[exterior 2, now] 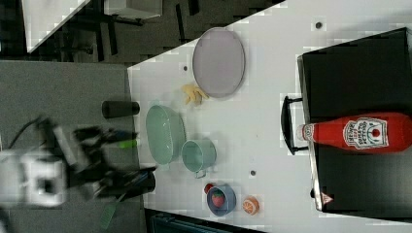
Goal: Pick Ketchup from oven and place it on table.
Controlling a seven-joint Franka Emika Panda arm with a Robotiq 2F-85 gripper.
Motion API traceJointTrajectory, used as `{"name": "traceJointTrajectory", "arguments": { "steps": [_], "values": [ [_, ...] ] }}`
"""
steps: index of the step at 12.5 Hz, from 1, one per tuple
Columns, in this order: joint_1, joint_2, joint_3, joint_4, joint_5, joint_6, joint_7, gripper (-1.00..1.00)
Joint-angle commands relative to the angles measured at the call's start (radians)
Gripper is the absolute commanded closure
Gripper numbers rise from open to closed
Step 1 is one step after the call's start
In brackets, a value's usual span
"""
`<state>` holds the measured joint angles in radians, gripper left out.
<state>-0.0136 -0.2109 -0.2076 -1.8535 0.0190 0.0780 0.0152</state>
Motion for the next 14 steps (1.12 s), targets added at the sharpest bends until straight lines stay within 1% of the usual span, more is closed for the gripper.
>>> {"name": "traceJointTrajectory", "arguments": {
  "steps": [1,6,8,9,12,14],
  "values": [
    [-0.038,0.061,-0.146,-0.034,-0.007,0.088,0.04,-1.0],
    [-0.051,0.208,-0.292,-0.034,-0.007,0.32,0.04,-1.0],
    [-0.058,0.284,-0.349,-0.03,-0.006,0.412,0.04,-1.0],
    [-0.066,0.344,-0.385,-0.022,-0.004,0.458,0.04,-1.0],
    [-0.079,0.427,-0.416,-0.02,0.006,0.477,0.04,-1.0],
    [-0.092,0.465,-0.42,-0.02,0.037,0.524,0.04,-1.0]
  ]
}}
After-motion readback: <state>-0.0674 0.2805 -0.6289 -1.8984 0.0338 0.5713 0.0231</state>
